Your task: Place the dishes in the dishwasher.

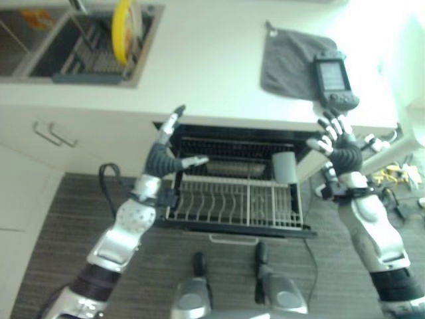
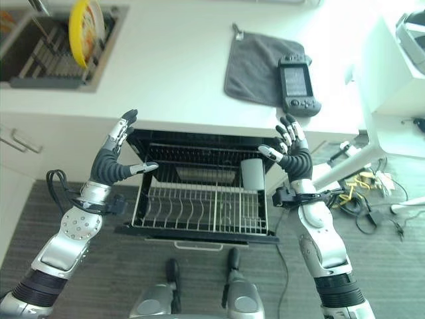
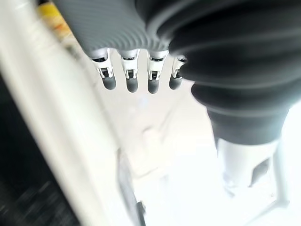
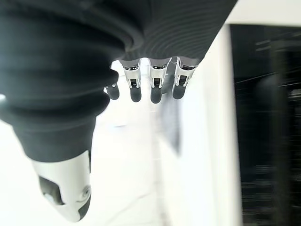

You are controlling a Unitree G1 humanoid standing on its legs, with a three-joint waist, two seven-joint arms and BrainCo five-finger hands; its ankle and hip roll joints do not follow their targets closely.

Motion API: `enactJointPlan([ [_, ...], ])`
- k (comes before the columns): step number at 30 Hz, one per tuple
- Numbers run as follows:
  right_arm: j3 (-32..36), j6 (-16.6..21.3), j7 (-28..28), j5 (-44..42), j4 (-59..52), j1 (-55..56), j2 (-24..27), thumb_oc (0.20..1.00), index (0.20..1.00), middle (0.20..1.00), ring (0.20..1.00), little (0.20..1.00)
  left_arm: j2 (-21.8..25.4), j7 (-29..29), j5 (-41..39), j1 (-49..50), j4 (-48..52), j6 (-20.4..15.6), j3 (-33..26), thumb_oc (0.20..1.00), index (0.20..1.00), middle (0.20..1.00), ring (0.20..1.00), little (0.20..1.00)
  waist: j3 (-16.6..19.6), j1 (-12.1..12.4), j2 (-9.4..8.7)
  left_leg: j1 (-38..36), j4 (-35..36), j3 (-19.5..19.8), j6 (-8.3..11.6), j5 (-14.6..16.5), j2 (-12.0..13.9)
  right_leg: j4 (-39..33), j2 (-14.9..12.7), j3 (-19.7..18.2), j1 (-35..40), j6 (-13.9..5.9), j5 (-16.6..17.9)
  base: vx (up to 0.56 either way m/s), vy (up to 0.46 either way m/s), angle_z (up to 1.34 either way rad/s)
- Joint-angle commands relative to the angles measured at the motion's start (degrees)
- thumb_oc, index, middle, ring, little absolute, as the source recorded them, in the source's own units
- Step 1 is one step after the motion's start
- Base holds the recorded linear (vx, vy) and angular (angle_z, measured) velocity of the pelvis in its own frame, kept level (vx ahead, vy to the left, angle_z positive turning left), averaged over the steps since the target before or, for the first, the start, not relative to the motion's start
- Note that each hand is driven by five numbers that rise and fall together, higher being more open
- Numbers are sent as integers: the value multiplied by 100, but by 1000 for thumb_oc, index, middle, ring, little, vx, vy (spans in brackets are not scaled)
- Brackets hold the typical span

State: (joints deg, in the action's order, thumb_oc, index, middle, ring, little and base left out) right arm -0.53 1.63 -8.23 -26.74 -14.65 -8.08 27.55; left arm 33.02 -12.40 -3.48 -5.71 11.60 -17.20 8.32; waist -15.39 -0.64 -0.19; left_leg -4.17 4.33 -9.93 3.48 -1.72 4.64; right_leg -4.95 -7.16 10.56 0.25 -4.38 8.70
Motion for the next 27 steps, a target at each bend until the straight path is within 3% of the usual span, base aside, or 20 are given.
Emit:
enactJointPlan([
  [1,262,355,104,217,-204,111,206,1000,1000,1000,1000,1000,105,141,-180,54,408,-530,-281,1000,1000,1000,1000,1000,300,95,-110,155,53,-215,-285,9,-217,200,-115,504,211,-253,-399,-15,193,10],
  [6,767,426,194,1,-403,619,-58,1000,1000,1000,1000,1000,74,877,-596,276,501,-545,-727,1000,1000,1000,1000,1000,446,-35,-104,-74,67,-78,-462,193,-438,747,-347,442,111,-424,-257,7,217,17],
  [7,870,401,248,-13,-484,797,-195,1000,1000,1000,1000,1000,61,1065,-798,452,559,-485,-885,1000,1000,1000,1000,1000,448,-53,-105,-148,67,-101,-492,277,-486,959,-500,551,1,-509,-47,-27,286,8],
  [9,873,353,111,293,-436,809,-319,1000,1000,1000,1000,1000,119,1034,-989,542,494,-434,-1117,1000,1000,1000,1000,1000,411,-36,-85,-209,67,-194,-530,349,-481,1240,-551,791,-128,-561,-10,-79,212,-31],
  [11,878,326,-38,372,-317,715,-273,1000,1000,1000,1000,1000,209,984,-1239,498,423,-392,-1279,1000,1000,1000,1000,1000,368,7,-19,-230,67,-218,-600,375,-444,1726,-368,860,-115,-462,-397,-106,106,-84],
  [12,871,368,-173,291,-259,627,-171,1000,1000,1000,1000,1000,248,967,-1385,438,336,-402,-1302,1000,1000,1000,1000,1000,367,-18,2,-186,67,-165,-649,333,-475,2032,-5,590,-96,-326,-714,-99,67,-52],
  [14,864,411,-267,248,-264,553,-123,1000,1000,1000,1000,1000,166,945,-1412,407,241,-411,-1265,1000,1000,1000,1000,1000,419,-67,-26,-133,67,-123,-689,266,-566,2452,486,265,-127,-207,-785,-64,17,-7],
  [15,864,411,-263,248,-290,551,-126,1000,1000,1000,1000,1000,130,932,-1406,417,235,-398,-1258,1000,1000,1000,1000,1000,446,-61,-32,-125,67,-129,-682,259,-582,2470,552,291,-129,-195,-767,-12,-37,12],
  [17,868,455,-214,211,-359,578,-192,1000,1000,1000,1000,1000,-34,917,-1459,411,213,-339,-1217,1000,1000,1000,1000,1000,516,-9,-82,-143,67,-218,-679,253,-690,2353,563,734,-45,-175,-724,60,-127,-9],
  [21,957,427,-272,73,-518,846,-147,1000,1000,1000,1000,1000,-153,1261,-1737,538,177,-228,-1368,1000,1000,1000,1000,1000,537,-179,-15,-411,67,163,-692,247,-922,2065,690,540,-239,-76,-430,140,-199,6],
  [22,955,383,-336,89,-599,901,-143,1000,1000,1000,1000,1000,-188,1440,-2004,614,235,-183,-1376,1000,1000,1000,1000,1000,523,-252,63,-563,7,2,-649,251,-903,2081,646,621,-321,-18,-495,140,-233,15],
  [25,953,398,-419,220,-632,1007,-171,1000,1000,1000,1000,1000,-262,1528,-1968,690,347,-160,-1297,1000,1000,1000,1000,1000,483,-297,75,-488,-680,-63,-490,473,-873,1743,651,687,-22,197,-882,43,-142,40],
  [27,959,292,-481,169,-653,982,-109,1000,1000,1000,1000,1000,-262,1499,-1964,790,455,-125,-1275,1000,1000,1000,1000,1000,498,-305,62,-349,-953,-167,-373,446,-693,1460,621,677,158,275,-955,-3,-40,34],
])
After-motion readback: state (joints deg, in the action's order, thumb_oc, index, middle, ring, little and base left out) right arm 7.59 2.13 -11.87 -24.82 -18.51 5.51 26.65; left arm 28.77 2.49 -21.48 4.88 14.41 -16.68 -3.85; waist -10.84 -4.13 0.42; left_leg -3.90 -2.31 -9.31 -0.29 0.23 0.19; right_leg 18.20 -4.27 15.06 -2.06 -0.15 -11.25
